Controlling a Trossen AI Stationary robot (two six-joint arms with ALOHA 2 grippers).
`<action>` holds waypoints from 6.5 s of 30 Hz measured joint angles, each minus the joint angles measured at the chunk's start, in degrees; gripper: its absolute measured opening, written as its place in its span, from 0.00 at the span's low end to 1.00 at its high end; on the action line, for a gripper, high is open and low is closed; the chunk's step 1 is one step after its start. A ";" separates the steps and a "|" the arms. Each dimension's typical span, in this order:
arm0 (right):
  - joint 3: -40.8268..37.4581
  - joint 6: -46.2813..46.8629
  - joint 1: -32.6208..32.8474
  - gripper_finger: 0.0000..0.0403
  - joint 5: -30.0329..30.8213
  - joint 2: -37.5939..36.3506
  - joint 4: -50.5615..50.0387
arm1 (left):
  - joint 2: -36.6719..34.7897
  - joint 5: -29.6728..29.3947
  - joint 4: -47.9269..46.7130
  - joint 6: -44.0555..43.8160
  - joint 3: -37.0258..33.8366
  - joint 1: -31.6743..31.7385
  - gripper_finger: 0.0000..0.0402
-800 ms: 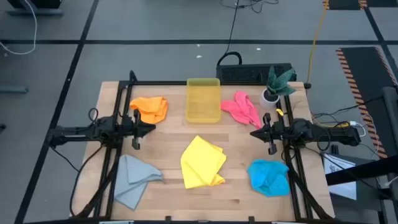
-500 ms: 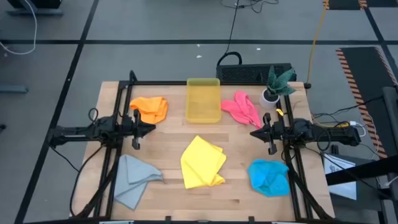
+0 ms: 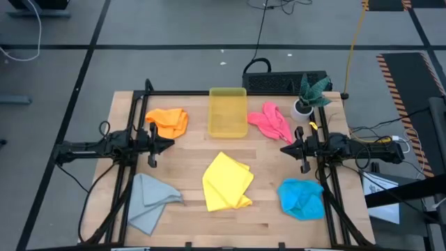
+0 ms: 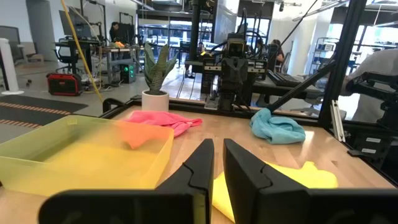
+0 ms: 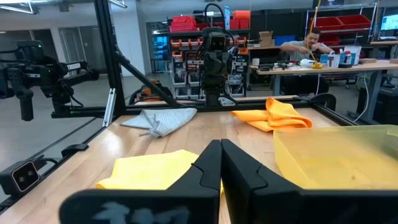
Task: Fold microfiber towels
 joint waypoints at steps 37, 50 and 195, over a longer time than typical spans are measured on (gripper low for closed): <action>0.00 0.08 0.04 0.00 0.00 0.01 0.83 | 0.00 0.01 0.00 -0.01 0.00 -0.01 0.09; 0.00 12.89 4.02 0.00 -0.77 8.67 5.44 | -0.02 0.00 0.00 0.01 0.00 -0.01 0.09; 47.32 -0.26 25.63 0.00 48.22 87.52 13.68 | 112.70 -63.40 38.39 27.75 63.79 -28.10 0.49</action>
